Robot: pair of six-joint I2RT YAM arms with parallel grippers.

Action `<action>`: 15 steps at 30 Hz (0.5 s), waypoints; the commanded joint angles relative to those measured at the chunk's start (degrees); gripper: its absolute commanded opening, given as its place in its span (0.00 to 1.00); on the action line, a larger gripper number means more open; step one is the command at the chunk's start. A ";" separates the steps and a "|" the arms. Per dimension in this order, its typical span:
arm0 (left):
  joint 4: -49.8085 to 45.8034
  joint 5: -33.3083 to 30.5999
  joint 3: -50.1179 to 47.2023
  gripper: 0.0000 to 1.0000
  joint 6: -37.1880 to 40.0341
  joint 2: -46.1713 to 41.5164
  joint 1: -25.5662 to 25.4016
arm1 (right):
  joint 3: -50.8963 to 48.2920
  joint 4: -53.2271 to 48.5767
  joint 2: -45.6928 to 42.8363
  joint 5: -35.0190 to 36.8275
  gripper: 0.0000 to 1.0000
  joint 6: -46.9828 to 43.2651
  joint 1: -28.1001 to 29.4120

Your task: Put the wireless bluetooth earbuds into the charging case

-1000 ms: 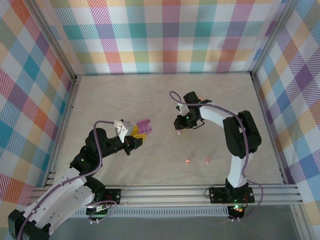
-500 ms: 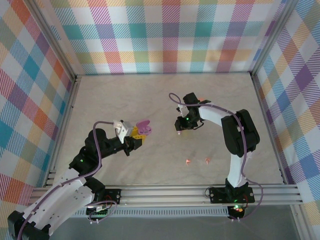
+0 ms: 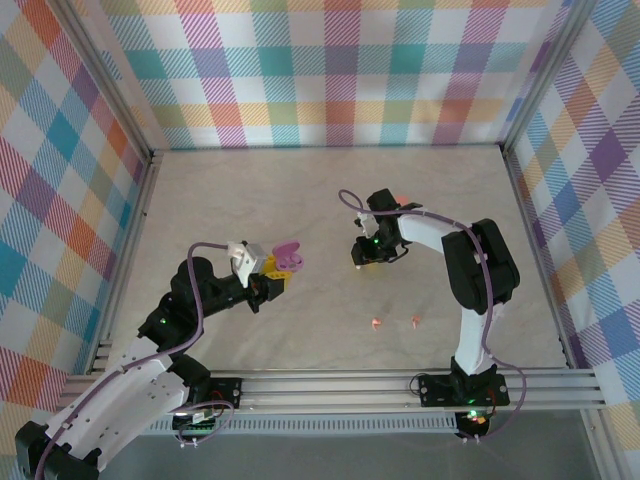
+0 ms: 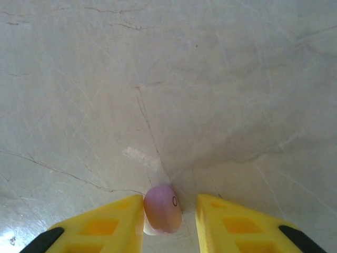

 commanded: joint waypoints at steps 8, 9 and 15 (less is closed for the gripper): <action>-0.40 -0.52 1.55 0.16 -0.01 -1.09 -0.34 | -0.14 -0.08 1.34 -0.88 0.26 2.16 2.32; -0.49 -0.53 1.55 0.15 -0.01 -1.22 -0.34 | -0.10 0.06 1.51 -0.73 0.25 2.61 2.54; -1.29 -0.78 1.72 0.16 0.08 -2.12 -0.34 | 1.10 -1.38 0.89 -0.41 0.20 3.30 2.85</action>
